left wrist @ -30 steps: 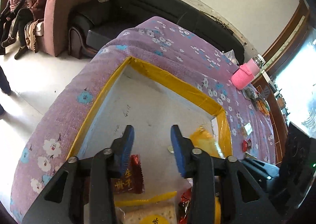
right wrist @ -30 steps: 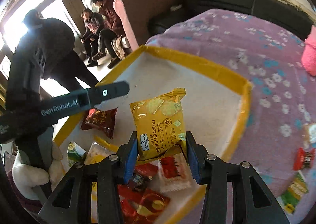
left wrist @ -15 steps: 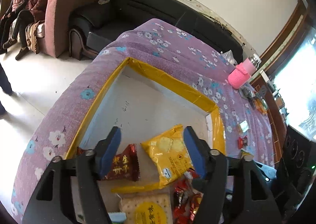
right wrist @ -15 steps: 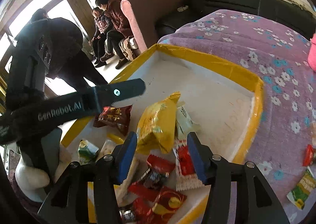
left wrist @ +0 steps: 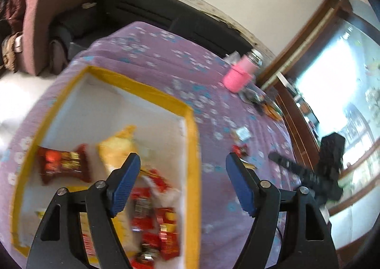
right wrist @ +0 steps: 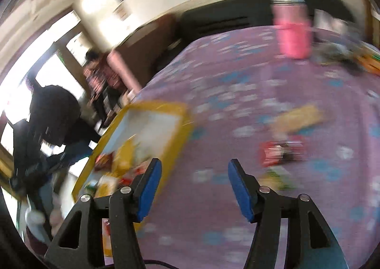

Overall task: Organize snacks
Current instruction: 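Move both tools back over the table toward the red candy and green packet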

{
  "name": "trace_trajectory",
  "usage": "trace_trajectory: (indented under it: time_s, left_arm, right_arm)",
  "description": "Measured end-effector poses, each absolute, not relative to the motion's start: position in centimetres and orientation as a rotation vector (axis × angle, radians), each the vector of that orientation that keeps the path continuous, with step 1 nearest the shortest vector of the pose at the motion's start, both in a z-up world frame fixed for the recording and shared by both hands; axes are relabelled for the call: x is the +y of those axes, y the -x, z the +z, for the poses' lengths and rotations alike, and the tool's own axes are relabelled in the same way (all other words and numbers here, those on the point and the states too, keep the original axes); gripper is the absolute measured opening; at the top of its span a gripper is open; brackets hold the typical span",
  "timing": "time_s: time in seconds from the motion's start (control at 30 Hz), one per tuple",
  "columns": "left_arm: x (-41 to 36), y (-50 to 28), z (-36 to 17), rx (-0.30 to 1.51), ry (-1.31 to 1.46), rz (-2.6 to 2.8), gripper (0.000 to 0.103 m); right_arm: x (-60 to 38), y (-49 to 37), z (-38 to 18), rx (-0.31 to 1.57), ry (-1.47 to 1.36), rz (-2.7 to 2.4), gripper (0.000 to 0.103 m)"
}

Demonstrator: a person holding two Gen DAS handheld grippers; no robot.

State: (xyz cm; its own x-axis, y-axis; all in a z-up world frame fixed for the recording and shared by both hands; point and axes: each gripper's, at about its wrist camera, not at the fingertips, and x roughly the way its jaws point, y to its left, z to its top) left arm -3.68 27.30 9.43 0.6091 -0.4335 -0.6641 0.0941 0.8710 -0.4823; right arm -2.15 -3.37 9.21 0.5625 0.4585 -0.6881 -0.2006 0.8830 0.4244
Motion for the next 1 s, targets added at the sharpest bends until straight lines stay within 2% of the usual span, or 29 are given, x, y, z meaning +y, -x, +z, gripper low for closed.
trace_trajectory:
  time_s: [0.17, 0.37, 0.8, 1.0]
  left_arm:
    - [22.8, 3.6, 8.9, 0.908, 0.395, -0.387, 0.074]
    - [18.6, 3.6, 7.1, 0.973, 0.362, -0.432, 0.074]
    - [13.1, 3.9, 4.4, 1.039, 0.26, -0.461, 0.074]
    - [11.4, 4.5, 3.6, 1.047, 0.195, -0.47, 0.074]
  right_arm:
    - [-10.7, 2.0, 8.3, 0.891, -0.428, 0.274, 0.063]
    - [-13.6, 1.6, 6.0, 0.916, -0.477, 0.251, 0.063]
    - [-11.6, -1.5, 2.5, 1.005, -0.504, 0.307, 0.065]
    - [-8.4, -4.5, 1.9, 1.073, -0.415, 0.313, 0.065]
